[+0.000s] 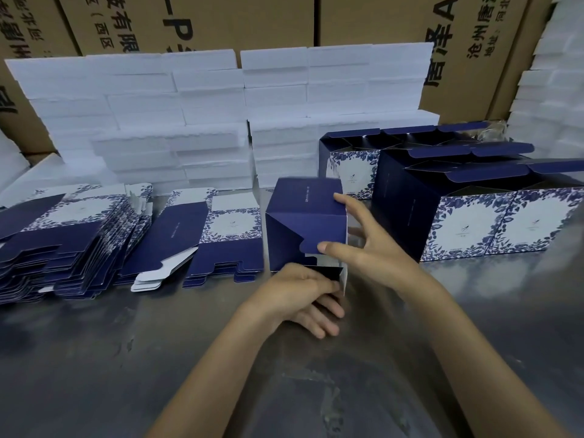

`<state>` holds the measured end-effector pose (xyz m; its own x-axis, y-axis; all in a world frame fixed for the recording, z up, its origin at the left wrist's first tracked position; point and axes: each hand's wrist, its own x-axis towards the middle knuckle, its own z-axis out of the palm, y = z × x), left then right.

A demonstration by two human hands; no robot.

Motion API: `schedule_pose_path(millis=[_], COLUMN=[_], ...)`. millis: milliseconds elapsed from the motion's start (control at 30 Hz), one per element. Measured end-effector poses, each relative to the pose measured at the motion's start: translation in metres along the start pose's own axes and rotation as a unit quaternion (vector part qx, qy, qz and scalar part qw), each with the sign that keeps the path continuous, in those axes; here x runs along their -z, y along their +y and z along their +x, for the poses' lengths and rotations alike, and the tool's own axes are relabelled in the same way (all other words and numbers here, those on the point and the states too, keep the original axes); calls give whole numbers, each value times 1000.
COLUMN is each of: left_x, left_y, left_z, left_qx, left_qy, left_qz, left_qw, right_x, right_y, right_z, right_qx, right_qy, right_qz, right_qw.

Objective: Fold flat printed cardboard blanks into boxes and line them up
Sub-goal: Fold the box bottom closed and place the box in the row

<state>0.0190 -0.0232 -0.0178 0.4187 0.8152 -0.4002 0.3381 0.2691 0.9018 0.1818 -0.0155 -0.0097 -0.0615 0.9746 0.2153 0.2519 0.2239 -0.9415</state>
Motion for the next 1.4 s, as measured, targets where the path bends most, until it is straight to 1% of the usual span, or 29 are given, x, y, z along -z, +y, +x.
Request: schedule_pose_path(millis=[67,133,167,200,233,267,300,333,367,400,433,500,533,567,667,733,833,967,1133,1300,1367,1400], left_x=[7,18,24,29,32,34,35,35,36,36,36,35,35,33,31,31,28,28,22,21,21,22], left_y=[4,9,11,13,13,13,13,14,15,15,14,10,8,6,4,5,6,6,6,5,7,8], left_z=[-3,-7,-9,-12,-15,-17,-18,-19,-19,-18,-16,-12,-10,-9,-6,-5,-4,-2,1,-1,-2,-3], left_qx=[4,-13,-31,-59,-100,-153,-212,-272,-320,-352,-368,-368,-370,-375,-388,-396,-407,-417,-436,-447,-440,-433], left_qy=[55,150,211,280,353,423,477,508,510,490,457,379,351,336,340,351,352,362,395,400,393,384], left_qz=[50,101,126,143,150,143,126,111,108,119,134,149,158,172,213,212,208,209,215,219,220,213], left_qw=[997,983,969,947,918,882,843,810,791,788,798,836,846,847,830,822,817,807,779,770,777,787], right_x=[1,3,4,4,4,3,2,1,0,0,0,2,3,3,4,3,-1,-9,-13,-15,-14,-13], right_y=[-1,-2,-2,-2,-2,-2,-2,-2,-1,-1,-1,-2,-2,-3,-7,-10,-13,-13,-9,-7,-8,-8], right_z=[0,1,1,1,1,1,0,0,0,0,0,-1,-2,-2,-2,-3,-8,-7,-5,-3,-3,-3], right_qx=[-6,-7,-7,-5,-3,-1,1,2,4,5,7,7,7,7,23,38,79,107,125,143,139,133], right_qy=[-6,-4,-4,-4,-5,-6,-5,-2,3,8,12,13,13,15,36,49,33,43,74,97,99,93], right_qz=[-21,-11,-12,-15,-15,-11,-3,5,10,10,11,28,40,47,21,-8,-26,-29,-30,-29,-27,-22], right_qw=[1000,1000,1000,1000,1000,1000,1000,1000,1000,1000,1000,1000,999,999,999,998,996,993,989,985,985,986])
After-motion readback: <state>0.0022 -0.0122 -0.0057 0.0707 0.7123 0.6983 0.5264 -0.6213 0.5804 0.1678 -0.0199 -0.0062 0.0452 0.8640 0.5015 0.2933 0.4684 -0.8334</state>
